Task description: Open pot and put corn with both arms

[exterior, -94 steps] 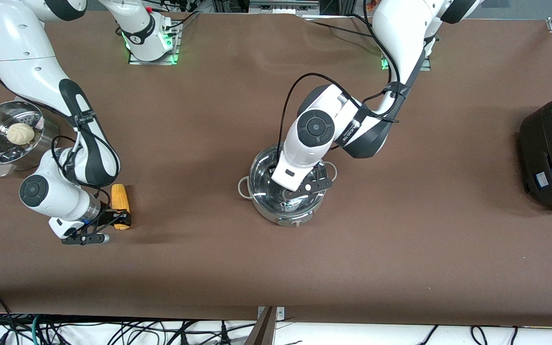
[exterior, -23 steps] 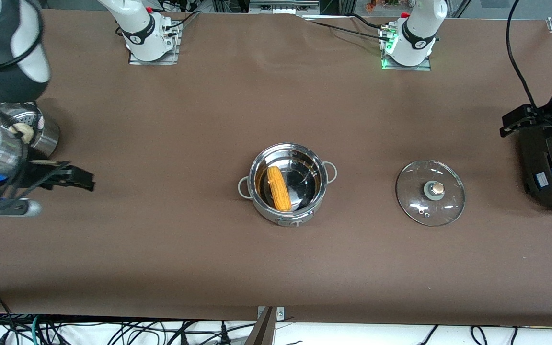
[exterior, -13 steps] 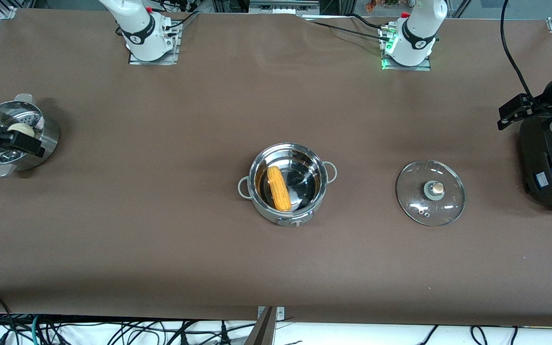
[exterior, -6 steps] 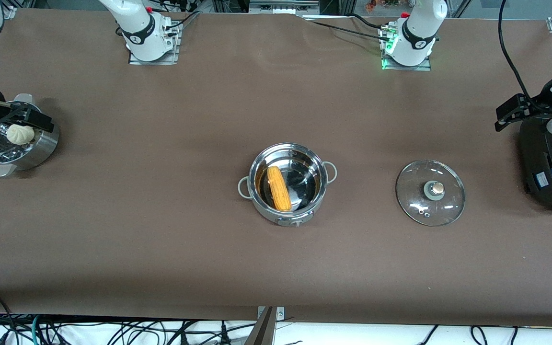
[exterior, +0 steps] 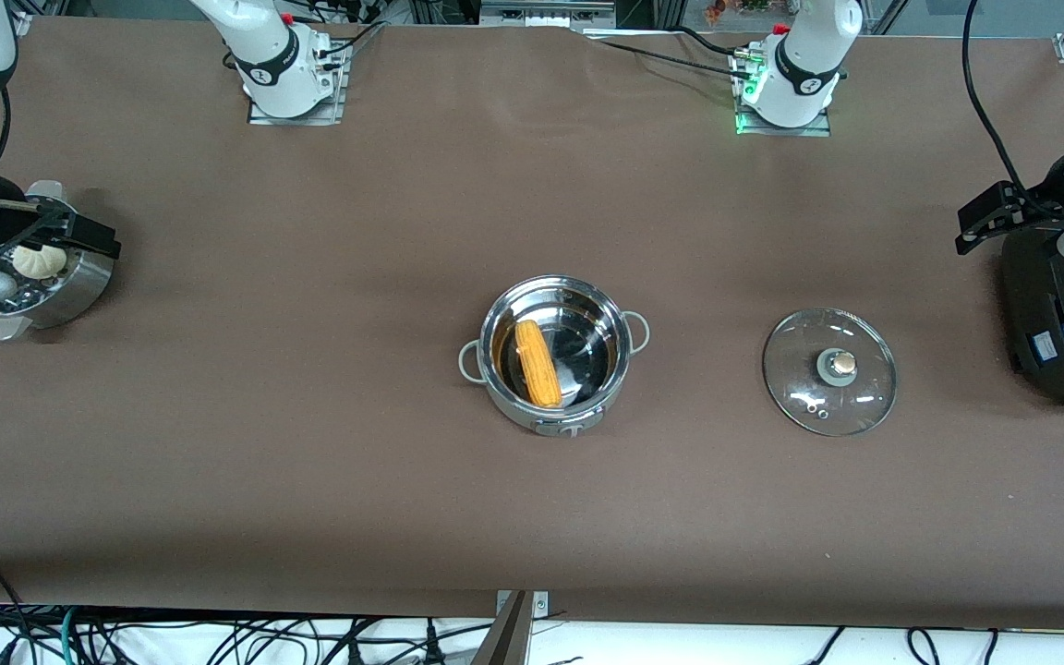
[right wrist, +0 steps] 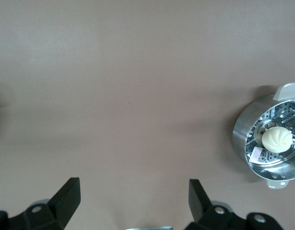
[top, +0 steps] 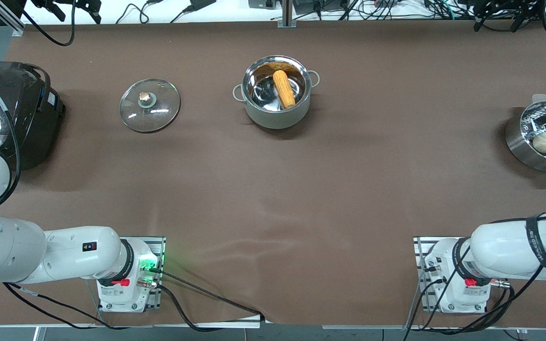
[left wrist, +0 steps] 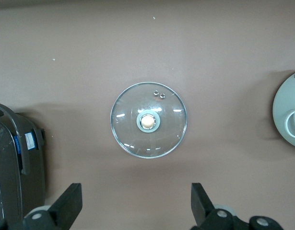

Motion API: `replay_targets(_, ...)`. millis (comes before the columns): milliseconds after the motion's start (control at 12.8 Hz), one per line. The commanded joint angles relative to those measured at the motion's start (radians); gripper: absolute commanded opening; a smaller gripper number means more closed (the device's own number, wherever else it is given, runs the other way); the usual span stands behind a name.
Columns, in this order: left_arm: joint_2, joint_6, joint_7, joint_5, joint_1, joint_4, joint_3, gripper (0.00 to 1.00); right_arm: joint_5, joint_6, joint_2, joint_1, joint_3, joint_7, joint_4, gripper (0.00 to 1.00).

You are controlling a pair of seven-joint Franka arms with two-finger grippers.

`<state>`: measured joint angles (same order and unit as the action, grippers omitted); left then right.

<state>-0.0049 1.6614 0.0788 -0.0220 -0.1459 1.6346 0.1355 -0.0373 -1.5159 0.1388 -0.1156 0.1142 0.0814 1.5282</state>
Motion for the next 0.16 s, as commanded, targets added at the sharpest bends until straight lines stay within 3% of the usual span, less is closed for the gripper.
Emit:
replay_targets(0,0.055,-0.084,0.007,0.017,0.005,-0.093,-0.004,1.00,0.017,0.006,0.012,-0.013,0.004,-0.028,-0.026,1.00)
replay_targets(78,0.066,-0.097,0.006,0.019,0.005,-0.111,-0.004,1.00,0.017,0.006,0.012,-0.012,0.004,-0.028,-0.026,1.00)
